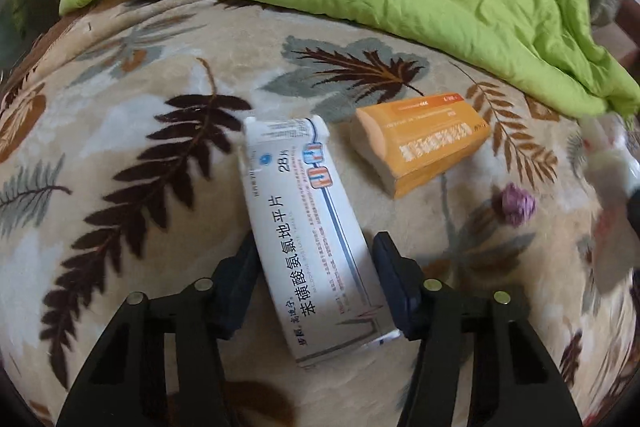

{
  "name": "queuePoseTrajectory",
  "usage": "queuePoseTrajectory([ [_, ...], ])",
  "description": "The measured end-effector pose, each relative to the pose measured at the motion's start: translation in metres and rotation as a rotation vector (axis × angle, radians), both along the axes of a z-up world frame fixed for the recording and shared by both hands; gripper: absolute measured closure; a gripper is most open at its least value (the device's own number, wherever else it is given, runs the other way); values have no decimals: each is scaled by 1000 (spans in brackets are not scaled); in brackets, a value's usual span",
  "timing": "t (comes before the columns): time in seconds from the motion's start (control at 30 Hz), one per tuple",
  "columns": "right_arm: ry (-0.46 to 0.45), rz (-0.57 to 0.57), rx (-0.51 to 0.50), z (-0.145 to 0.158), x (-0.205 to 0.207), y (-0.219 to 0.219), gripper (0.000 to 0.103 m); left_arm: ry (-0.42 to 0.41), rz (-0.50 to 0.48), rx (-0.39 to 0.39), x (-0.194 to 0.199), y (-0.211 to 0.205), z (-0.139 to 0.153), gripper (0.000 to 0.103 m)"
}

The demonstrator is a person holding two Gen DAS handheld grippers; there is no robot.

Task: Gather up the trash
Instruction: 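Grasp the white pill box with the left gripper while the right holds the bag, then lift the pill box with the left gripper while the right holds the bag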

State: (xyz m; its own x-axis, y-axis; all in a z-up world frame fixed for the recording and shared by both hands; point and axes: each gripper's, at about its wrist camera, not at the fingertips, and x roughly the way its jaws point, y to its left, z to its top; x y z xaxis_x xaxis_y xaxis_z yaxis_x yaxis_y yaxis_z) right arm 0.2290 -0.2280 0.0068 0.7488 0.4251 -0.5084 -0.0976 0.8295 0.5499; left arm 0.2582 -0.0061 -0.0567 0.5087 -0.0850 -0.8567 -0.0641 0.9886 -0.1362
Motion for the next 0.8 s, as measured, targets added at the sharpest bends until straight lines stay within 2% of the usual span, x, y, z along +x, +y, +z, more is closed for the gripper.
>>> queuePoseTrajectory([
  [0.27, -6, 56, -78, 0, -9, 29, 76, -14, -61, -19, -58, 32, 8, 51],
  [0.43, -28, 87, -124, 5, -21, 48, 76, -70, -64, -14, -91, 43, 16, 51],
  [0.67, -123, 113, -192, 29, -64, 62, 76, -159, -65, 3, -132, 44, 37, 51],
  [0.8, -129, 110, -208, 29, -93, 55, 76, -197, -74, 14, -155, 43, 47, 51],
])
